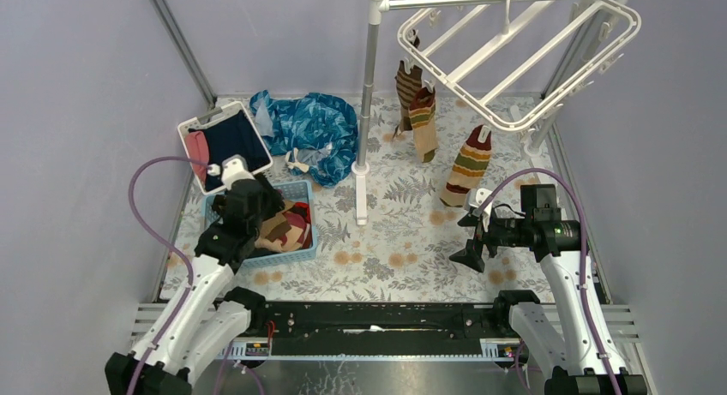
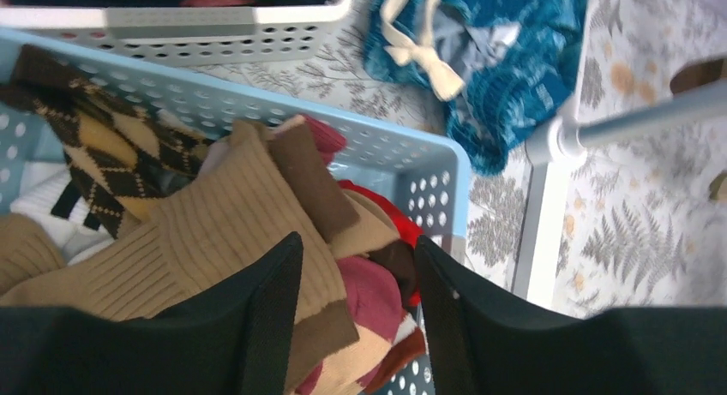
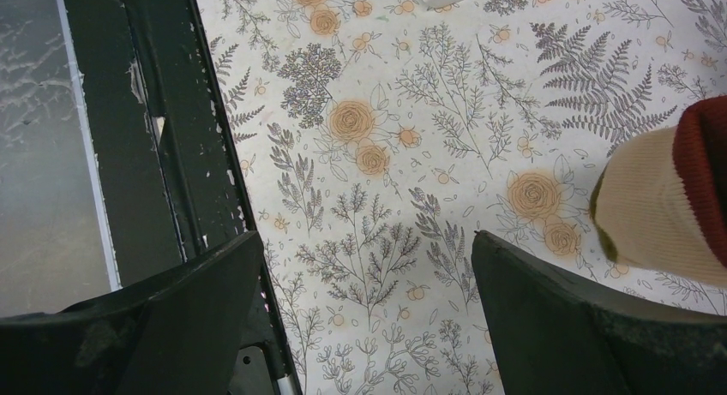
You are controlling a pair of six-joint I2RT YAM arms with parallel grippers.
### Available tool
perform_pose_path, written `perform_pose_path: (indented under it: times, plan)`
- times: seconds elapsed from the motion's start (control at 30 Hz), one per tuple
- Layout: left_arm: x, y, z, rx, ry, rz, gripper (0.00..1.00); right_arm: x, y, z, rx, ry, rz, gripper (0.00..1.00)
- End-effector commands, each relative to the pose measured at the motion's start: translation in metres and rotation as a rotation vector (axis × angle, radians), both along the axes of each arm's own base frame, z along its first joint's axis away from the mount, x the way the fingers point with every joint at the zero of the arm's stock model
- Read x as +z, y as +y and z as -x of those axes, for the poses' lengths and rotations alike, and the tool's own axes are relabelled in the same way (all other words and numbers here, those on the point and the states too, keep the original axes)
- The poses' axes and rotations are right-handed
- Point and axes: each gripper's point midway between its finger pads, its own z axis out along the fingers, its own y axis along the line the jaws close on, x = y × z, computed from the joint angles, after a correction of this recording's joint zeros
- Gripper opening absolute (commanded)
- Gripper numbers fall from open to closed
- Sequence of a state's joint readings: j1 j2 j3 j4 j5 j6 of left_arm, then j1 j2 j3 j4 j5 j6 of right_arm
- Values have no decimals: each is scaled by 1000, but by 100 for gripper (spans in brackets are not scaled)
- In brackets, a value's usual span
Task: Clip the socks to the hanger
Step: Pick up the sock from the bin.
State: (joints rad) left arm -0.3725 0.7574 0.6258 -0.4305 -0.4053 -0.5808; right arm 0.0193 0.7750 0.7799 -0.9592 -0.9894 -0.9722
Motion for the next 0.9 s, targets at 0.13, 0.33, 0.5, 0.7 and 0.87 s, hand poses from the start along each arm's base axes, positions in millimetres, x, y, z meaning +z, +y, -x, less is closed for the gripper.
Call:
perform_pose_path:
  times: [0.13, 0.33, 0.5, 0.7, 0.87]
  plan:
    - [-4, 35, 0, 138, 44, 167, 51, -2, 0, 0, 0, -6, 2, 100]
    - [-41, 56, 3, 285, 180, 123, 52, -2, 0, 0, 3, -9, 4, 100]
    - [-56, 60, -2, 339, 240, 118, 54, -2, 0, 1, 4, -8, 5, 100]
    - [-56, 45, -9, 263, 263, 159, 61, -2, 0, 0, 2, -6, 7, 100]
    - [-53, 36, -2, 208, 290, 168, 62, -3, 0, 0, 5, -1, 9, 100]
